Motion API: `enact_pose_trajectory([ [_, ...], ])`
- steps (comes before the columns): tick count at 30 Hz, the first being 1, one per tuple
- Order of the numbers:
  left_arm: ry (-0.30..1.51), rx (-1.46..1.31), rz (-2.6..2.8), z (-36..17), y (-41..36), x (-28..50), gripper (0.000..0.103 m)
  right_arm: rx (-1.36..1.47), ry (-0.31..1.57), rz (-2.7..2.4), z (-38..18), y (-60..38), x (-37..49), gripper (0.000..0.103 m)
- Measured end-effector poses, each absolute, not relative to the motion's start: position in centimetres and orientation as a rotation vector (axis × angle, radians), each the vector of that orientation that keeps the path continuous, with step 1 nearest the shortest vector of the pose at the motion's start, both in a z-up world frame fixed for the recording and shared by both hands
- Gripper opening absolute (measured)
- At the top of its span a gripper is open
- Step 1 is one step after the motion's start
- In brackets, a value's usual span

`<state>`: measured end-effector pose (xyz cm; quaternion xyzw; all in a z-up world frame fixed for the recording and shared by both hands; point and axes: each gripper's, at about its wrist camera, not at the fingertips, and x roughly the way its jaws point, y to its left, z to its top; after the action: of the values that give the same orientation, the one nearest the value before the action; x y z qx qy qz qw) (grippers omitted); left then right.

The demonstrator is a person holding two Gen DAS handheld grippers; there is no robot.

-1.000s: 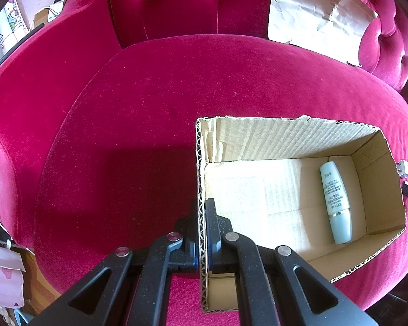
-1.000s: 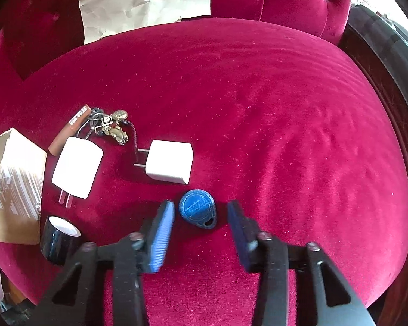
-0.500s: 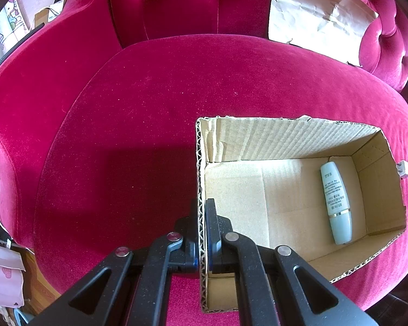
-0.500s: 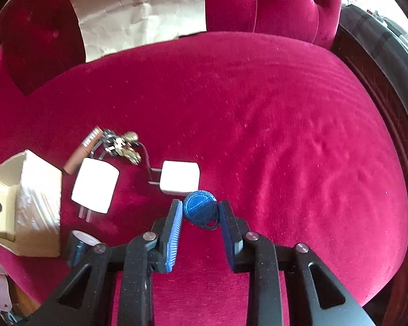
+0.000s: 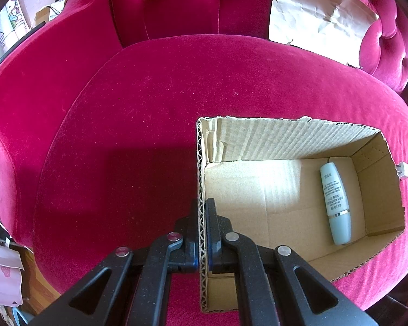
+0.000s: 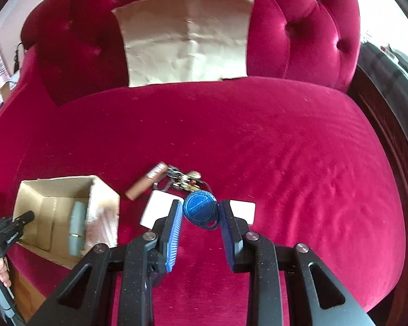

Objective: Organize rigid objects
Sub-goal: 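Lift the key fob and carry it over the box with the right gripper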

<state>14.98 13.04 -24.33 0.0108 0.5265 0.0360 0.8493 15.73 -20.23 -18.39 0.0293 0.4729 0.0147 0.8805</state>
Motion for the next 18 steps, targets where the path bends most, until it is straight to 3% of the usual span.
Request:
enact_pose_trajectory([
  [18, 1.108, 0.021, 0.075, -24.3, 13.1, 14.9, 0.003, 0.042, 0.927, 0.164, -15.8, -13.9, 15.3, 0.029],
])
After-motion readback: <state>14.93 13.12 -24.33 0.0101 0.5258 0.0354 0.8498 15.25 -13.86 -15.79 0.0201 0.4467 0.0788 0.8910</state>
